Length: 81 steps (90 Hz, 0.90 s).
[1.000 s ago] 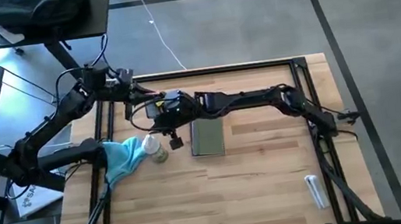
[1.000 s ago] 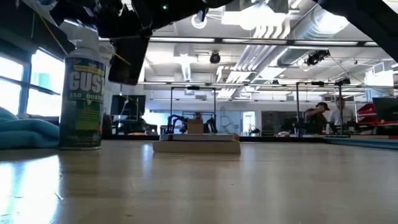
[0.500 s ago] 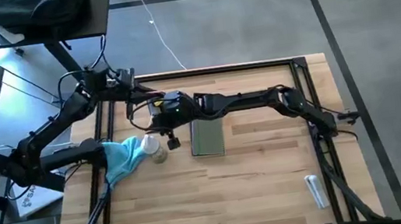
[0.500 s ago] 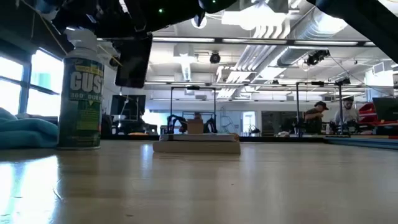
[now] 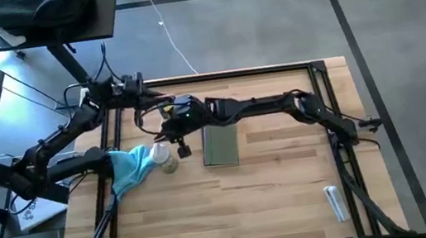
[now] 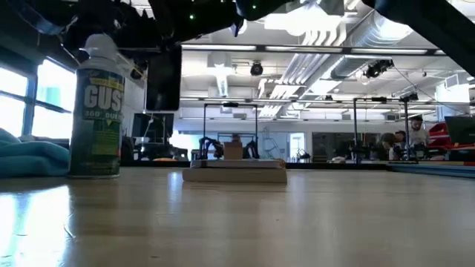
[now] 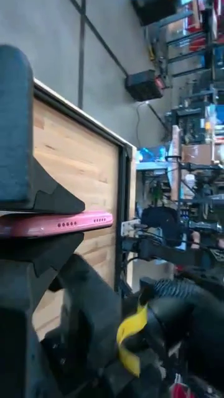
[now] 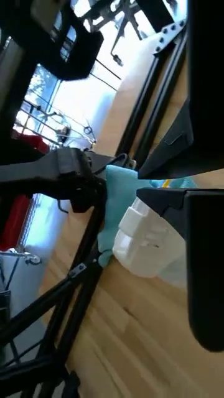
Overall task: Apply microfiber cloth
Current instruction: Spray the cellphone using the spray bottle
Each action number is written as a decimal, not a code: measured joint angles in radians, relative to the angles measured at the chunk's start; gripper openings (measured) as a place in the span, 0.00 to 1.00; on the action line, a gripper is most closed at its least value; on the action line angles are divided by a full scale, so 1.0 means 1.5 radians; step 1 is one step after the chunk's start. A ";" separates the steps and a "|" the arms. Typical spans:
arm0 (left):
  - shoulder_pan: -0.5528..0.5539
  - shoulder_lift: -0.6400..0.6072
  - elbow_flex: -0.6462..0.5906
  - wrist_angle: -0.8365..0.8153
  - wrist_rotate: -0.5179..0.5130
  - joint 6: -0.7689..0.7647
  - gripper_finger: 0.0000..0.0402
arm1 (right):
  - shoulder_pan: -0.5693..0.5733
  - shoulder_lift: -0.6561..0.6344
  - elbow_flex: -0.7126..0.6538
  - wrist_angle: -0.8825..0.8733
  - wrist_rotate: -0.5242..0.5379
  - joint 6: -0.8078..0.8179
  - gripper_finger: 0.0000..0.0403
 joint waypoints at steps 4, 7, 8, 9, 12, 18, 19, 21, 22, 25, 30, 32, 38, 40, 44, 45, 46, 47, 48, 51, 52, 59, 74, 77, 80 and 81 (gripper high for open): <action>0.000 0.000 -0.008 0.006 0.000 0.000 0.03 | 0.000 0.000 0.000 -0.002 -0.003 0.001 0.00; 0.000 0.001 -0.012 0.010 0.000 0.000 0.03 | 0.000 0.000 0.000 -0.001 -0.007 0.001 0.00; 0.000 0.001 -0.014 0.011 0.000 0.001 0.03 | 0.000 0.000 0.000 -0.001 -0.008 0.001 0.00; 0.000 0.001 -0.015 0.012 0.000 0.002 0.03 | 0.000 0.000 0.000 -0.001 -0.009 0.001 0.00; 0.000 0.001 -0.017 0.013 0.002 0.005 0.03 | 0.000 0.000 0.000 -0.001 -0.011 -0.001 0.00; 0.000 0.001 -0.020 0.009 0.005 0.005 0.03 | 0.001 0.000 0.000 -0.002 -0.014 -0.001 0.00; 0.000 0.001 -0.020 0.010 0.005 0.005 0.03 | 0.001 0.000 0.000 -0.002 -0.014 -0.001 0.00; 0.000 0.001 -0.022 0.011 0.005 0.005 0.03 | 0.001 0.002 0.000 -0.001 -0.014 -0.001 0.00; 0.000 0.001 -0.023 0.011 0.005 0.005 0.03 | 0.001 0.002 0.000 -0.001 -0.014 -0.001 0.00; 0.000 0.001 -0.026 0.009 0.005 0.005 0.03 | 0.001 0.003 0.000 -0.001 -0.016 -0.001 0.00; 0.000 0.001 -0.027 -0.001 0.004 0.006 0.03 | 0.001 0.004 0.000 -0.002 -0.027 -0.001 0.00; 0.000 0.001 -0.027 -0.002 0.004 0.006 0.03 | 0.000 0.006 0.000 -0.003 -0.030 -0.001 0.00; 0.000 0.001 -0.027 -0.003 0.004 0.006 0.03 | 0.000 0.009 0.001 -0.001 -0.032 -0.004 0.00; 0.000 0.001 -0.027 -0.005 0.004 0.006 0.03 | 0.000 0.009 0.001 -0.002 -0.032 -0.005 0.00; 0.001 0.001 -0.027 -0.007 0.004 0.007 0.03 | 0.000 0.010 0.001 -0.004 -0.032 -0.005 0.00; 0.001 0.001 -0.027 -0.006 0.003 0.007 0.03 | 0.000 0.010 0.001 -0.005 -0.032 -0.005 0.00; 0.001 0.001 -0.027 -0.006 0.003 0.007 0.03 | 0.000 0.010 0.001 -0.005 -0.032 -0.006 0.00; 0.001 0.001 -0.027 -0.005 0.003 0.008 0.03 | 0.000 0.010 0.001 -0.005 -0.032 -0.006 0.00; 0.001 0.001 -0.027 -0.005 0.003 0.008 0.03 | 0.000 0.010 0.001 -0.005 -0.032 -0.006 0.00; 0.001 0.001 -0.027 -0.005 0.003 0.008 0.03 | 0.000 0.010 0.001 -0.005 -0.032 -0.006 0.00; 0.001 0.001 -0.027 -0.005 0.002 0.008 0.03 | 0.001 0.010 0.001 -0.005 -0.032 -0.006 0.00; 0.001 0.001 -0.027 -0.006 0.002 0.007 0.03 | 0.001 0.010 0.001 -0.005 -0.032 -0.006 0.00; 0.001 0.001 -0.026 -0.011 0.002 0.007 0.03 | 0.001 0.010 0.001 -0.007 -0.032 -0.006 0.00; 0.001 0.001 -0.026 -0.012 0.002 0.007 0.03 | 0.001 0.010 0.001 -0.009 -0.032 -0.006 0.00; 0.001 0.001 -0.026 -0.012 0.002 0.008 0.03 | 0.001 0.010 0.001 -0.010 -0.032 -0.006 0.00; 0.001 0.001 -0.026 -0.012 0.002 0.008 0.03 | 0.001 0.010 0.001 -0.010 -0.032 -0.006 0.00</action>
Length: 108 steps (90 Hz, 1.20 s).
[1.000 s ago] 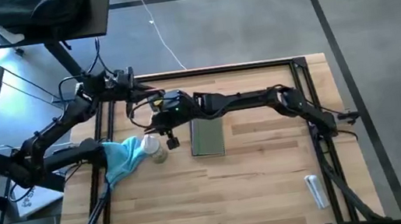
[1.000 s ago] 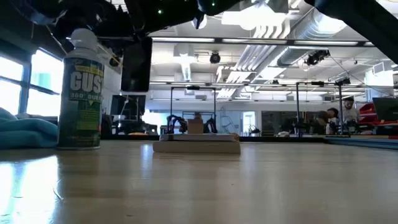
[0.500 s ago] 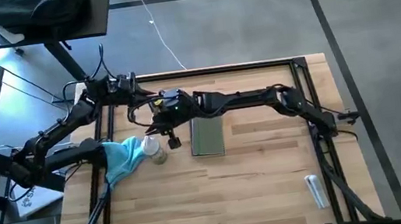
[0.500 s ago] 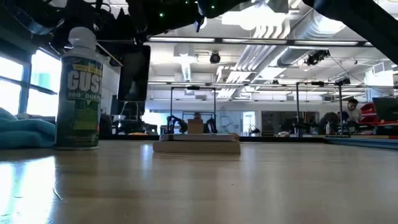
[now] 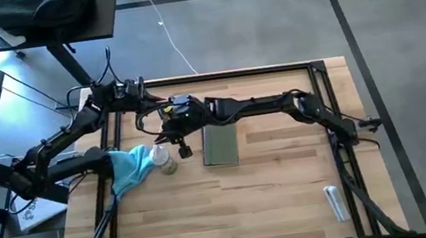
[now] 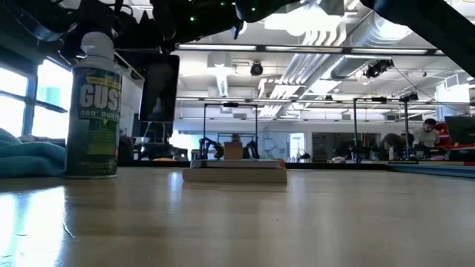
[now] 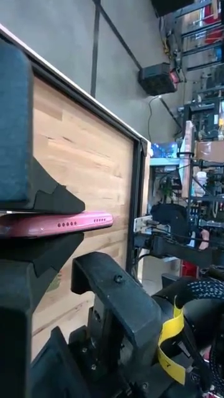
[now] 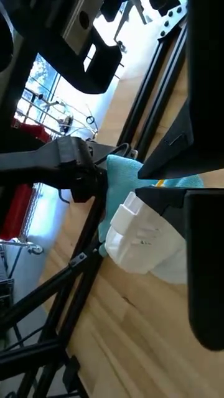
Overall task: Apply microfiber cloth
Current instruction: Spray the cellphone using the spray bottle
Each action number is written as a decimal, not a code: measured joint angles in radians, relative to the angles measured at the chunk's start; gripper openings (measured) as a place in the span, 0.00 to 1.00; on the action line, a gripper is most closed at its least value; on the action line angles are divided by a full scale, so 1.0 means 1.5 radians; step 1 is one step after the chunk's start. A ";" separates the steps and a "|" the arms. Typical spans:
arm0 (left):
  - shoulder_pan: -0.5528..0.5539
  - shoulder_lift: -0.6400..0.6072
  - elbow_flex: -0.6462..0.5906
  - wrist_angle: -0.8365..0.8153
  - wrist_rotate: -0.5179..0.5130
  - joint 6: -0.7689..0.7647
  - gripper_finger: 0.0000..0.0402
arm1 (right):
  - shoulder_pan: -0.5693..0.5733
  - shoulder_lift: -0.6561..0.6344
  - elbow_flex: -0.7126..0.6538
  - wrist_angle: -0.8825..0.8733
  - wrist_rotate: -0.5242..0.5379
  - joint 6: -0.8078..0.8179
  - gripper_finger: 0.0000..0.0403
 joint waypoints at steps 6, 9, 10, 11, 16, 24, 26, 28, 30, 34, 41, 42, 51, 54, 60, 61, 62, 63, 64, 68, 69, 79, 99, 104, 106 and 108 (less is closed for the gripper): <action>0.000 0.000 0.000 -0.001 0.000 0.000 0.03 | 0.000 0.000 0.000 -0.001 0.000 0.000 0.00; 0.000 0.000 0.000 -0.001 0.000 0.000 0.03 | 0.000 0.000 0.000 -0.001 0.000 0.000 0.00; 0.000 0.000 0.000 -0.001 0.000 0.000 0.03 | 0.000 0.000 0.000 -0.001 0.000 0.000 0.00; 0.000 0.000 0.000 -0.001 0.000 0.000 0.03 | 0.000 0.000 0.000 -0.001 0.000 0.000 0.00; 0.000 0.000 0.000 -0.001 0.000 0.000 0.03 | 0.000 0.000 0.000 -0.002 0.000 0.000 0.00; 0.000 0.000 0.000 -0.003 -0.001 -0.004 0.03 | -0.001 0.000 0.000 -0.006 0.000 0.000 0.00; 0.000 0.000 0.000 -0.004 -0.001 -0.006 0.03 | -0.001 0.000 0.000 -0.007 0.000 0.000 0.00; 0.000 0.000 0.000 -0.006 -0.002 -0.006 0.03 | -0.001 0.000 0.000 -0.007 0.000 0.000 0.00; 0.000 0.000 0.000 -0.009 -0.004 -0.006 0.03 | -0.001 0.000 0.000 -0.007 0.000 0.000 0.00; 0.000 0.000 0.000 -0.015 -0.017 -0.006 0.03 | -0.001 0.001 0.000 -0.007 0.000 0.000 0.00; 0.000 0.001 0.000 -0.019 -0.062 -0.001 0.03 | -0.001 0.001 0.000 -0.008 0.000 0.000 0.00; 0.000 0.001 0.000 -0.019 -0.067 0.000 0.03 | -0.001 0.001 0.000 -0.008 0.000 0.000 0.00; 0.000 0.015 0.000 -0.022 -0.068 0.000 0.03 | -0.001 0.001 0.000 -0.008 0.000 0.000 0.00; 0.000 0.022 0.000 -0.024 -0.063 -0.003 0.03 | -0.001 0.001 0.000 -0.008 0.000 0.000 0.00; 0.000 0.043 0.000 -0.028 -0.051 -0.016 0.03 | -0.001 0.001 0.000 -0.008 0.000 0.000 0.00; 0.000 0.047 0.000 -0.028 -0.048 -0.018 0.03 | -0.001 0.001 0.000 -0.008 0.000 0.000 0.00; 0.000 0.050 0.001 -0.029 -0.046 -0.019 0.03 | -0.001 0.001 0.000 -0.008 0.000 0.000 0.00; 0.000 0.055 0.001 -0.030 -0.044 -0.020 0.03 | -0.001 0.001 0.000 -0.008 0.000 0.000 0.00; 0.000 0.059 0.001 -0.030 -0.042 -0.021 0.03 | -0.001 0.001 0.000 -0.008 0.000 0.000 0.00; 0.000 0.077 0.001 -0.032 -0.028 -0.022 0.03 | -0.001 0.001 0.000 -0.008 0.000 0.000 0.00; 0.000 0.083 0.001 -0.032 -0.023 -0.023 0.03 | -0.001 0.001 0.000 -0.008 0.000 0.000 0.00; 0.000 0.127 0.000 -0.022 0.040 -0.010 0.03 | -0.001 0.001 0.000 -0.008 0.000 -0.002 0.00; 0.000 0.178 0.001 0.001 0.107 -0.013 0.03 | -0.001 0.001 -0.001 -0.008 0.000 -0.001 0.00; 0.000 0.187 0.001 -0.001 0.118 -0.009 0.03 | -0.001 0.001 -0.001 -0.008 0.000 -0.001 0.00; 0.000 0.191 0.001 -0.002 0.124 -0.007 0.03 | -0.001 0.001 -0.001 -0.008 0.000 -0.001 0.00; 0.000 0.194 0.001 -0.004 0.128 -0.006 0.03 | -0.001 0.001 -0.001 -0.008 0.000 -0.001 0.00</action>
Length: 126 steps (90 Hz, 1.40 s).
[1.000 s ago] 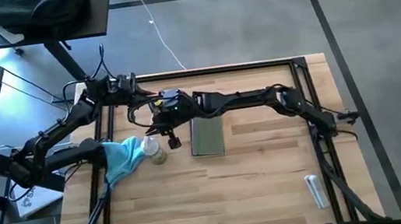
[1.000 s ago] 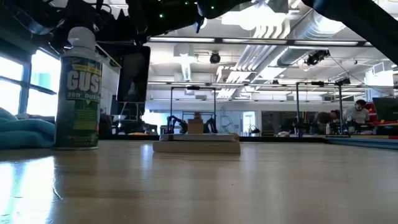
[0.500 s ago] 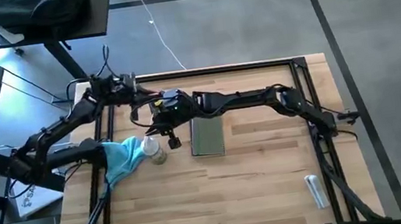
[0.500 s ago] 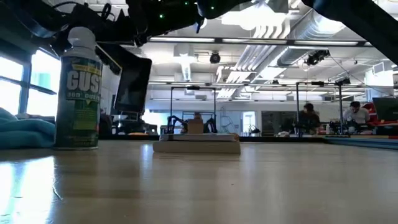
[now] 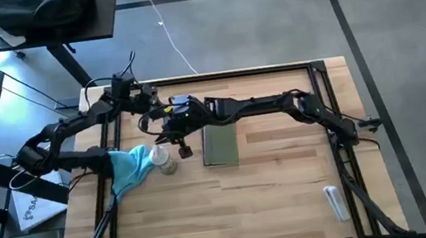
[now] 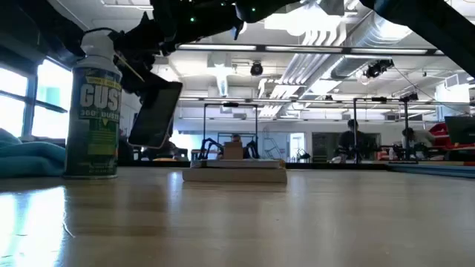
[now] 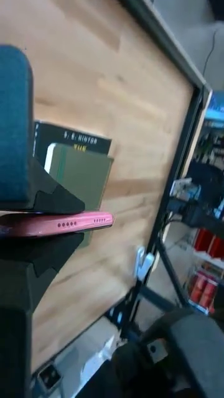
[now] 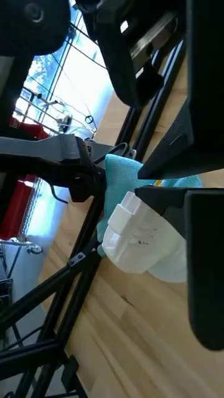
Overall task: Apply microfiber cloth
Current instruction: Spray the cellphone using the spray bottle
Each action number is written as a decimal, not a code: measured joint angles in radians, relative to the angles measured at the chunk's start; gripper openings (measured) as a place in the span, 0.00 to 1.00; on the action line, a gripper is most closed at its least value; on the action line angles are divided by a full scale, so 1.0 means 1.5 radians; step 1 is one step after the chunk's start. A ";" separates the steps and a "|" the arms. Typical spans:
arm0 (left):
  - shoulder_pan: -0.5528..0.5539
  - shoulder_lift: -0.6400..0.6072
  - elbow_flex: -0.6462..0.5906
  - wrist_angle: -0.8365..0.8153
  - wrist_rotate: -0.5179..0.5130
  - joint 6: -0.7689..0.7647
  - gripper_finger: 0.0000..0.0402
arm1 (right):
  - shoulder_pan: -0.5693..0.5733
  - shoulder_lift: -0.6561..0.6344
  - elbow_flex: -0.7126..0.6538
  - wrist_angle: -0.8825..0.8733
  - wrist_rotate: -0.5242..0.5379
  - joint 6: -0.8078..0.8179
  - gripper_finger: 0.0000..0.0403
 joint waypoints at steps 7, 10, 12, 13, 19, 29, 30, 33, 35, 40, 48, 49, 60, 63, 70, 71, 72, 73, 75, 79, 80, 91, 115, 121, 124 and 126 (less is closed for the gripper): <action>0.000 0.010 0.000 -0.008 0.000 0.007 0.03 | 0.000 0.000 0.000 0.000 0.000 0.001 0.00; 0.000 0.013 0.000 -0.014 -0.001 0.015 0.03 | 0.000 0.000 0.000 0.000 0.000 0.001 0.00; 0.000 0.014 0.000 -0.019 -0.001 0.022 0.03 | 0.000 0.000 0.000 0.000 0.000 0.001 0.00; 0.000 0.014 0.000 -0.022 -0.001 0.026 0.03 | 0.000 0.000 0.000 0.000 0.000 0.001 0.00; 0.004 0.014 0.000 -0.043 -0.002 0.049 0.03 | 0.000 0.000 0.000 0.000 0.000 0.001 0.00; 0.026 0.004 0.000 -0.066 -0.003 0.067 0.03 | 0.000 0.000 0.000 0.000 0.000 0.001 0.00; 0.028 0.003 0.000 -0.068 -0.003 0.068 0.03 | 0.000 0.000 0.000 0.000 0.000 0.001 0.00; 0.038 -0.003 0.000 -0.072 -0.003 0.069 0.03 | 0.000 0.000 0.000 0.000 0.000 0.001 0.00; 0.044 -0.007 0.000 -0.076 -0.003 0.068 0.03 | 0.000 0.000 0.000 0.000 0.000 0.001 0.00; 0.059 -0.019 0.000 -0.087 0.004 0.070 0.03 | 0.000 0.000 0.000 0.000 0.000 0.001 0.00; 0.079 -0.042 0.001 -0.103 0.027 0.083 0.03 | 0.000 0.000 0.000 0.000 0.000 0.001 0.00; 0.081 -0.045 0.001 -0.105 0.029 0.085 0.03 | 0.000 0.000 0.000 0.000 0.000 0.001 0.00; 0.102 -0.070 0.001 -0.117 0.039 0.101 0.03 | 0.000 0.000 0.000 0.000 0.000 0.001 0.00; 0.107 -0.075 0.001 -0.120 0.039 0.108 0.03 | 0.000 0.000 0.000 -0.001 0.000 0.001 0.00; 0.116 -0.082 0.001 -0.119 0.047 0.109 0.03 | 0.000 0.000 0.000 -0.001 0.000 0.001 0.00; 0.118 -0.083 0.001 -0.119 0.048 0.109 0.03 | 0.000 0.000 0.000 -0.002 0.000 0.001 0.00; 0.119 -0.084 0.001 -0.119 0.050 0.109 0.03 | 0.000 0.000 0.000 -0.002 0.000 0.001 0.00; 0.120 -0.085 0.001 -0.120 0.052 0.109 0.03 | 0.000 0.000 0.000 -0.002 0.000 0.001 0.00; 0.123 -0.087 0.001 -0.120 0.056 0.109 0.03 | 0.000 0.000 0.000 -0.003 0.000 0.001 0.00; 0.129 -0.090 0.001 -0.121 0.066 0.108 0.03 | 0.000 0.000 0.000 -0.004 0.000 0.001 0.00; 0.131 -0.091 0.001 -0.122 0.069 0.107 0.03 | 0.000 0.000 0.000 -0.004 0.000 0.001 0.00; 0.142 -0.102 0.001 -0.154 0.123 0.122 0.03 | 0.000 0.000 0.000 -0.005 0.000 0.001 0.00; 0.110 -0.072 0.001 -0.184 0.130 0.183 0.03 | -0.001 0.000 0.000 -0.005 0.000 0.001 0.00; 0.096 -0.053 0.001 -0.163 0.130 0.191 0.03 | -0.001 0.000 0.000 -0.005 0.000 0.001 0.00; 0.090 -0.043 0.001 -0.143 0.130 0.189 0.03 | -0.001 0.000 0.000 -0.005 0.000 0.001 0.00; 0.086 -0.036 0.001 -0.126 0.130 0.184 0.03 | -0.001 0.000 0.000 -0.005 0.000 0.001 0.00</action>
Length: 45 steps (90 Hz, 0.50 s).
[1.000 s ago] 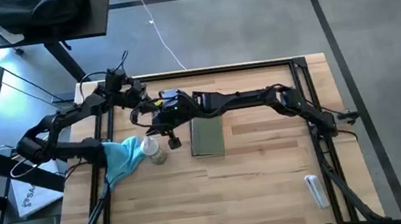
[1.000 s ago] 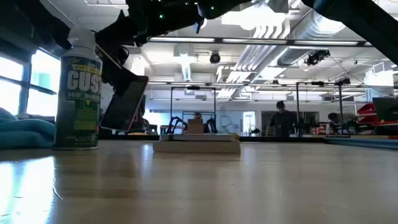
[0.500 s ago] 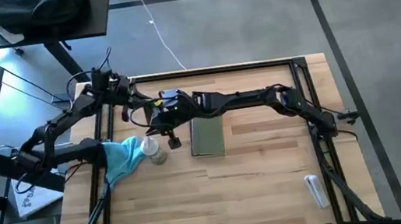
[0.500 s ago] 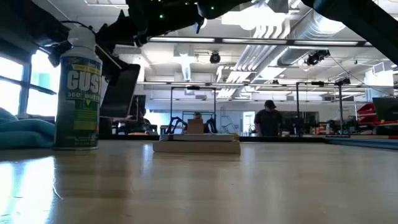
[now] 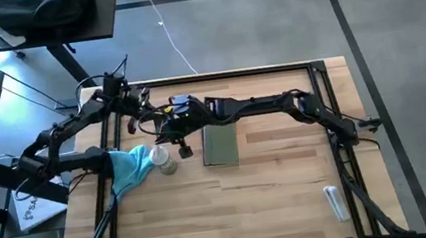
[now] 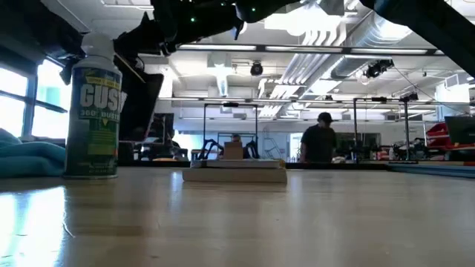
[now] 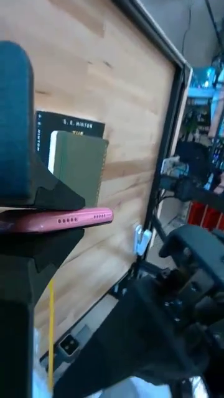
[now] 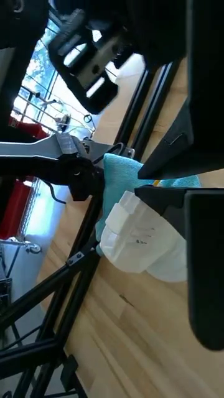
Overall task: Apply microfiber cloth
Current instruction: Spray the cellphone using the spray bottle
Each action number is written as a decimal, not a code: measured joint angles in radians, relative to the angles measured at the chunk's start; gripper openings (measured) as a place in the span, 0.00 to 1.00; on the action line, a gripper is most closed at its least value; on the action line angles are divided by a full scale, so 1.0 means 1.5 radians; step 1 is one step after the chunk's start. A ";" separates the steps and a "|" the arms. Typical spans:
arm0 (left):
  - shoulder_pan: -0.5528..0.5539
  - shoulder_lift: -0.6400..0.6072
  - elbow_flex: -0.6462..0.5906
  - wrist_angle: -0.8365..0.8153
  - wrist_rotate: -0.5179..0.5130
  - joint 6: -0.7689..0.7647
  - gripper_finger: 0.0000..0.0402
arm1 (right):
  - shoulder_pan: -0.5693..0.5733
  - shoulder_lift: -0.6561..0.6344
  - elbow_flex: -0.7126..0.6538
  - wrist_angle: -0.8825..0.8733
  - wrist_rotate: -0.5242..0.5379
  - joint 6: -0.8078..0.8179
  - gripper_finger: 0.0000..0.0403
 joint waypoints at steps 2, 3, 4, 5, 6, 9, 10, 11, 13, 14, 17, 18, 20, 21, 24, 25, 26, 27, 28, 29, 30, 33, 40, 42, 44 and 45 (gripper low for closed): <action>-0.003 0.007 0.000 0.019 0.000 -0.010 0.03 | 0.000 0.000 0.000 0.000 0.000 0.000 0.00; -0.005 0.011 0.000 0.030 0.000 -0.016 0.03 | 0.000 0.000 0.000 0.000 0.000 0.000 0.00; -0.006 0.015 0.000 0.040 0.000 -0.023 0.03 | 0.000 0.000 0.000 0.000 0.000 0.000 0.00; -0.008 0.019 0.000 0.051 0.000 -0.030 0.03 | 0.000 0.000 0.000 0.000 0.000 0.000 0.00; -0.009 0.023 0.000 0.061 -0.001 -0.037 0.03 | 0.000 0.000 0.000 0.000 0.000 0.000 0.00; -0.014 0.034 0.000 0.095 -0.005 -0.060 0.03 | 0.000 0.000 0.000 0.000 0.000 0.000 0.00; -0.015 0.037 0.000 0.106 -0.007 -0.067 0.03 | 0.000 0.000 0.000 0.000 0.000 0.000 0.00; -0.017 0.040 0.000 0.117 -0.010 -0.074 0.03 | 0.000 0.000 0.000 0.000 0.000 0.000 0.00; -0.019 0.046 0.000 0.138 -0.015 -0.089 0.03 | 0.000 0.000 0.000 0.000 0.000 0.000 0.00; -0.020 0.049 0.000 0.148 -0.017 -0.096 0.03 | 0.000 0.000 0.000 0.000 0.000 0.000 0.00; -0.023 0.057 0.000 0.177 -0.025 -0.117 0.03 | 0.000 0.000 0.000 0.000 0.000 0.000 0.00; -0.024 0.059 0.000 0.185 -0.028 -0.123 0.03 | 0.000 0.000 0.000 0.000 0.000 0.000 0.00; -0.025 0.063 0.000 0.201 -0.031 -0.135 0.03 | 0.000 0.000 0.000 0.000 0.000 0.000 0.00; -0.025 0.065 0.000 0.207 -0.032 -0.141 0.03 | 0.000 0.000 0.000 0.000 0.000 0.000 0.00; -0.025 0.067 0.000 0.225 -0.033 -0.158 0.03 | 0.000 0.000 0.000 0.000 0.000 0.000 0.00; -0.025 0.067 0.000 0.231 -0.034 -0.163 0.03 | 0.000 0.000 0.000 0.000 0.000 0.000 0.00; -0.025 0.067 0.000 0.238 -0.034 -0.168 0.03 | 0.000 0.000 0.000 0.000 0.000 0.000 0.00; -0.025 0.067 -0.001 0.244 -0.034 -0.173 0.03 | 0.000 0.000 0.000 0.000 0.000 0.000 0.00; -0.025 0.067 -0.001 0.250 -0.035 -0.178 0.03 | 0.000 0.000 0.000 0.000 0.000 0.000 0.00; -0.024 0.066 -0.001 0.256 -0.036 -0.183 0.03 | 0.000 0.000 0.000 0.000 0.000 0.000 0.00; -0.024 0.065 -0.001 0.263 -0.038 -0.189 0.03 | 0.000 0.000 0.000 0.000 0.000 0.000 0.00; -0.022 0.062 -0.001 0.281 -0.046 -0.208 0.03 | 0.000 0.000 0.000 0.000 0.000 0.000 0.00; -0.015 0.052 -0.001 0.322 -0.053 -0.245 0.03 | 0.000 0.000 0.000 0.000 0.000 -0.002 0.00; -0.012 0.049 -0.001 0.334 -0.051 -0.255 0.03 | 0.000 0.000 0.000 0.000 0.000 -0.002 0.00; -0.010 0.046 -0.001 0.347 -0.047 -0.262 0.03 | 0.000 0.000 0.000 0.000 0.000 -0.002 0.00; -0.008 0.044 -0.001 0.353 -0.044 -0.266 0.03 | 0.000 0.000 0.000 0.000 0.000 -0.002 0.00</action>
